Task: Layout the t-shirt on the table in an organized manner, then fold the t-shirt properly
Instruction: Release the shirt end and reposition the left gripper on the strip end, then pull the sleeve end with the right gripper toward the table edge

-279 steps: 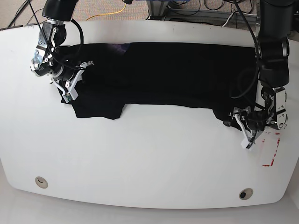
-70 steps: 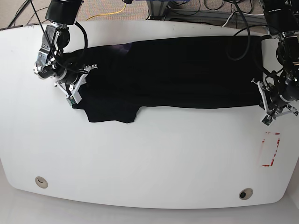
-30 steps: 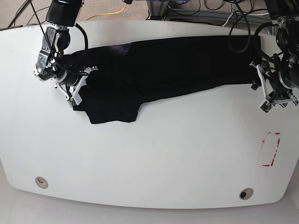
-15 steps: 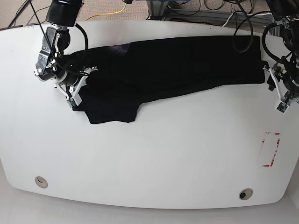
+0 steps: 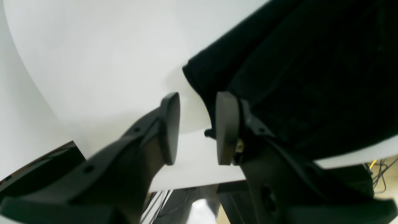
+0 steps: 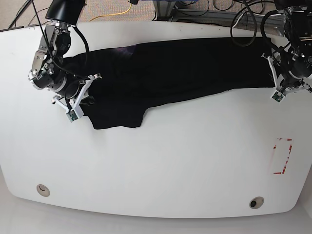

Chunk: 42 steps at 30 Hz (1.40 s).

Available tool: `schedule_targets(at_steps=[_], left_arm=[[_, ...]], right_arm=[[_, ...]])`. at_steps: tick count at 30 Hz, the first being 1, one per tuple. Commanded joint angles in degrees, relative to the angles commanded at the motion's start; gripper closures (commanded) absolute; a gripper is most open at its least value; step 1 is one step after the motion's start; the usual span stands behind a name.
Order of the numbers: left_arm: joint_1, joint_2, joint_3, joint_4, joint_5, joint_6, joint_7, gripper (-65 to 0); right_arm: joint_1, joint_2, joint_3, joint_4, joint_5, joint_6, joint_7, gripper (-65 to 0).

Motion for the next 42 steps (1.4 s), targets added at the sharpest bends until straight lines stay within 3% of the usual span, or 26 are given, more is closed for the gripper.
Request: schedule_targets(at_steps=[5, 13, 19, 23, 32, 38, 42], left_arm=[[2.64, 0.0, 0.0, -0.35, 0.0, 0.0, -0.18, -16.8], [3.25, 0.0, 0.0, -11.43, 0.0, 0.0, -3.96, -16.8], [2.81, -0.26, 2.73, -20.31, 0.0, 0.0, -10.55, -16.8], [-0.62, -1.58, 6.42, -23.82, 0.0, 0.0, -11.08, -16.8], [-13.54, -1.85, 12.48, -32.09, 0.0, 0.0, -11.08, -16.8], [-20.92, -2.02, 16.35, -36.13, 0.0, 0.0, -11.08, -16.8], [-21.54, -3.96, 16.79, -36.04, 0.0, 0.0, -11.08, -16.8]], right_arm=[[-0.35, 0.0, -2.55, 0.18, 2.55, 0.0, -1.23, -4.8], [-6.51, -1.41, -8.0, -1.58, -3.16, 0.0, 0.18, -4.8], [-10.81, -2.46, -7.82, -8.09, -9.93, 0.0, 10.2, -4.8], [-11.08, -2.46, -7.47, -15.03, -10.37, 0.0, 16.0, -4.6], [-8.97, -2.29, -7.38, -22.33, -10.64, 0.0, 22.24, -4.6], [-5.71, -2.29, -7.38, -21.27, -10.29, 0.0, 20.92, -4.8], [-3.96, -2.29, -4.75, -13.1, -10.37, 0.0, 13.98, -5.9]])
